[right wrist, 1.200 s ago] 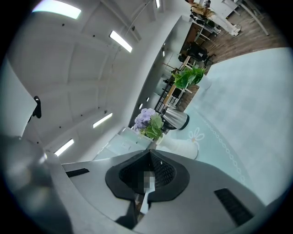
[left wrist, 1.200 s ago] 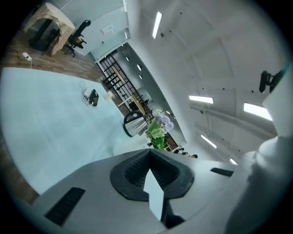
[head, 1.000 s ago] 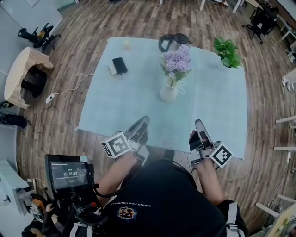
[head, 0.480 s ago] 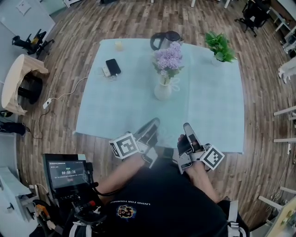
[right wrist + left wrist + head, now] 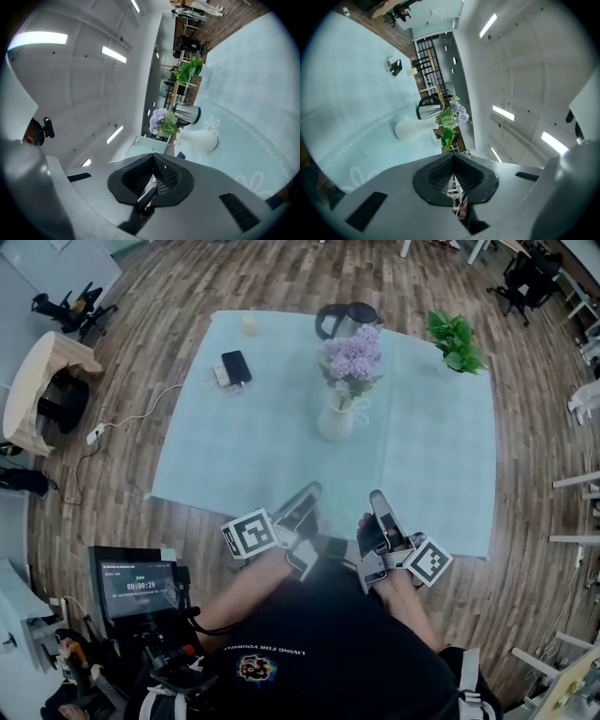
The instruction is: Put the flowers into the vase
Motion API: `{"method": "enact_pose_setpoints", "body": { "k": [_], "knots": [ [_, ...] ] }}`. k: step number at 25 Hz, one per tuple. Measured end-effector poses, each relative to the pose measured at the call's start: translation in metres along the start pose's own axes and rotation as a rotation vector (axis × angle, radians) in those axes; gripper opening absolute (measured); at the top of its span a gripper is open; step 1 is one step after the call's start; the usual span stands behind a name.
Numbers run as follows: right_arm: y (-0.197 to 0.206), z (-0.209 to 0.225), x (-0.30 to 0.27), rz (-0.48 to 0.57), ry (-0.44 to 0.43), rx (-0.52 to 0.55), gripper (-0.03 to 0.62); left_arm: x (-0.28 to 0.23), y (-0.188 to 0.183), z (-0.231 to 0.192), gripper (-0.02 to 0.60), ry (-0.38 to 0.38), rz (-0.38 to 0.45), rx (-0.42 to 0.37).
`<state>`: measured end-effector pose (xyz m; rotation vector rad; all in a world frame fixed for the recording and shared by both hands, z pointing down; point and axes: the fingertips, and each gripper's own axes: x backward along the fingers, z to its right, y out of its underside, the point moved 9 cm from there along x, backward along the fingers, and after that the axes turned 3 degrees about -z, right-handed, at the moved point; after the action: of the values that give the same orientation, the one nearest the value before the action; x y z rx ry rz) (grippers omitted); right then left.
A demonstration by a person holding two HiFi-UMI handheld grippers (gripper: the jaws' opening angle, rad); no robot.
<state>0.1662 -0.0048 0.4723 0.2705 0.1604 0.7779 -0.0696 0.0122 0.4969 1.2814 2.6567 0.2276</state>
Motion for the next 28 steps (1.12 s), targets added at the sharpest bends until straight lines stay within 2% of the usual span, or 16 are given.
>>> {"method": "enact_pose_setpoints", "body": {
  "k": [12,28],
  "knots": [
    [0.004,0.001,-0.016,-0.062,-0.019,0.018,0.017,0.006,-0.002,-0.008,0.006,-0.018,0.031,0.029],
    [0.003,-0.002,-0.021,-0.077,-0.028,0.026,0.017,0.005,-0.002,-0.006,0.006,-0.020,0.036,0.035]
  ]
}}
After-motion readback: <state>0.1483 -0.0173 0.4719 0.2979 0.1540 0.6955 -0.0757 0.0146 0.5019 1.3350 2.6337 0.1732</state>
